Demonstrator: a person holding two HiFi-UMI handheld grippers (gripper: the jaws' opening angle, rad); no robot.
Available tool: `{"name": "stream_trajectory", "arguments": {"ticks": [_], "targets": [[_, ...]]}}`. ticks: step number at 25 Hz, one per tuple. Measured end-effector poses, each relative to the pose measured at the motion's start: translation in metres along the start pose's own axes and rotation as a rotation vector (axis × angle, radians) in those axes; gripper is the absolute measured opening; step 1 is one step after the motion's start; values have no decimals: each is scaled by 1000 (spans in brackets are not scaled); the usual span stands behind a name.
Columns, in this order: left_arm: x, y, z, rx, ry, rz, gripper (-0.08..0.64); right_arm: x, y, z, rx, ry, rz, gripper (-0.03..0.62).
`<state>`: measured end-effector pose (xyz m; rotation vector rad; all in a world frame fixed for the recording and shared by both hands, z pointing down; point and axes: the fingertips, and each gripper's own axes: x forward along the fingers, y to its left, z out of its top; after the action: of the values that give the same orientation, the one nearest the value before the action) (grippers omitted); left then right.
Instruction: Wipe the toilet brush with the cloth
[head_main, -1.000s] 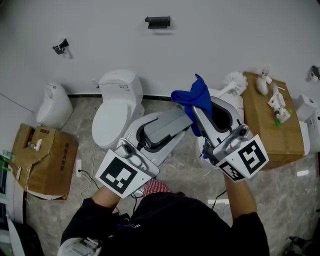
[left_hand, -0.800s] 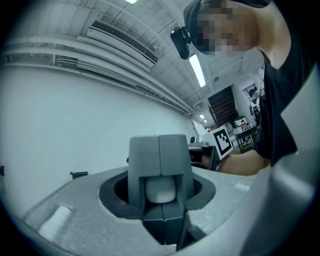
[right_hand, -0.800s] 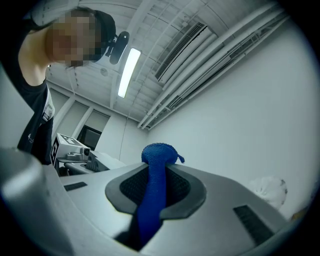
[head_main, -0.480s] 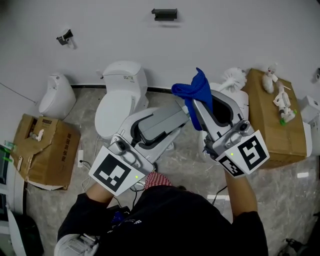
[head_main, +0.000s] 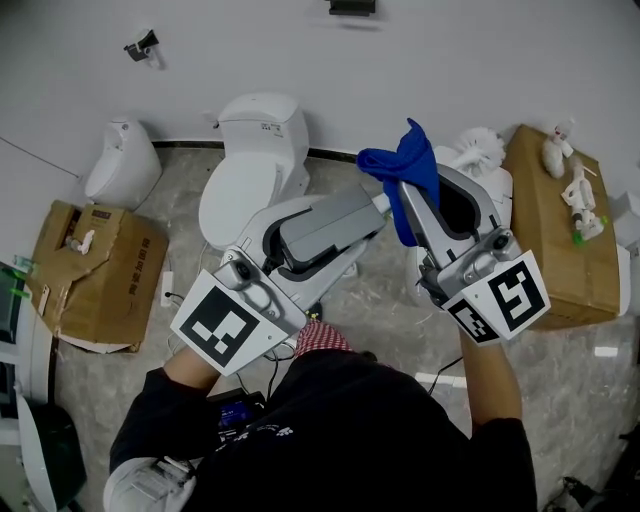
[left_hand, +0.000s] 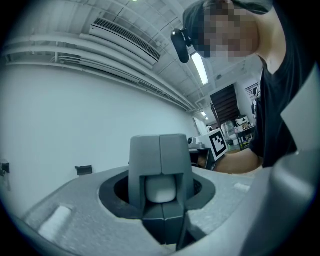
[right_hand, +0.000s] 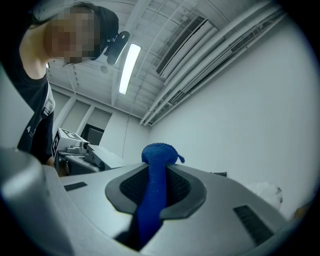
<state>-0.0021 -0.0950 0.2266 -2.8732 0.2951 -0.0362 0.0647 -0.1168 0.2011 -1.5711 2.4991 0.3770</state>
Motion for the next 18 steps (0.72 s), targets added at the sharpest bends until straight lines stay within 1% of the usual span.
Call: {"name": "stream_trajectory", "arguments": {"ticks": [3,6,9,13,18], "targets": [[0,-1,0,24,17,7,175,0,0,-2,9,0,6,67],[0,-1,0,32,35,15,175,1,1,-4,4,6,9,67],[0,-1,-2,18,50,21,175,2,1,-7,14,11,13,67],[-1,0,-3,-32,53,21,175,2,1,-6,10,16,15,67],[2,0,1,-21,27,18,175,2,-1,-4,3,4,0,67]]}}
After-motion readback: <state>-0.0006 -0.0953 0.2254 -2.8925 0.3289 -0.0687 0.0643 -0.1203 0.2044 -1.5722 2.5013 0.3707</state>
